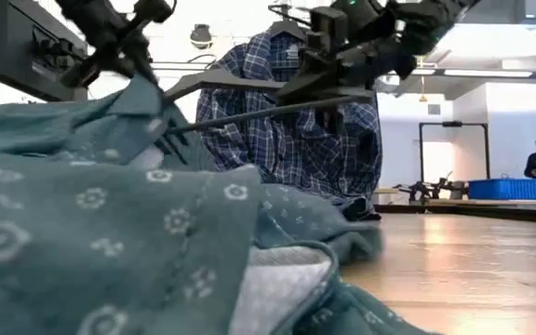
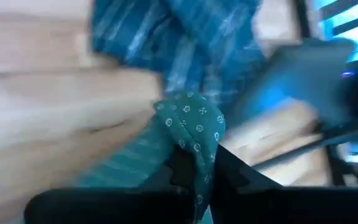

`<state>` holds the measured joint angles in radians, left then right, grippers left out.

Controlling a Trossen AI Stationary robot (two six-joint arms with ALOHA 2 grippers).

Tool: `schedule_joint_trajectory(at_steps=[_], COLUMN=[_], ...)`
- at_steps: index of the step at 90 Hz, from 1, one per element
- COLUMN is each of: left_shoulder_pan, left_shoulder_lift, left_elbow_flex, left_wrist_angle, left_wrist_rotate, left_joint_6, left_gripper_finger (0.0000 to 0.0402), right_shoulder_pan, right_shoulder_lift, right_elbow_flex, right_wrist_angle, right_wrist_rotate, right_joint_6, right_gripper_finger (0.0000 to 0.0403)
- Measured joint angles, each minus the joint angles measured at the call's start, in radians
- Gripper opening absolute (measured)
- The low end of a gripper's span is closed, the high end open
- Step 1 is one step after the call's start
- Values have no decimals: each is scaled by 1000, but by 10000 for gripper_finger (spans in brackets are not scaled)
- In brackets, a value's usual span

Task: Hang clothes
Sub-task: Put the green polo shirt on the gray hanger

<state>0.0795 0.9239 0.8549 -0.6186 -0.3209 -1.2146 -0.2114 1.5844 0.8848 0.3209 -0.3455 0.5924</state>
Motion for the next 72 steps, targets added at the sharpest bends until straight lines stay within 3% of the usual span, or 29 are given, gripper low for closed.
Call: schedule_joint_trajectory(at_steps=[15,33,49,62,72], left_shoulder_pan=[8,8,8,8,1], left_shoulder_lift=[13,42,42,42,43], left_elbow_flex=[11,12,23,112,218], left_wrist_angle=[57,115,83,-46,-205], left_wrist_rotate=[-22,40,187,326,318], left_joint_6=[76,241,422,644,734], left_gripper_finger=[5,17,79,136,152], right_shoulder_pan=[104,160,164,164,154], right_shoulder_lift=[120,315,356,346,338], right_elbow_flex=[-71,-40,-23,-23,-21], right_wrist_angle=[376,636,657,660,660], right_wrist_rotate=[147,155,132,123,119], right_joint_6=[93,146,104,13,-29], right_gripper_finger=[22,22,22,22,22])
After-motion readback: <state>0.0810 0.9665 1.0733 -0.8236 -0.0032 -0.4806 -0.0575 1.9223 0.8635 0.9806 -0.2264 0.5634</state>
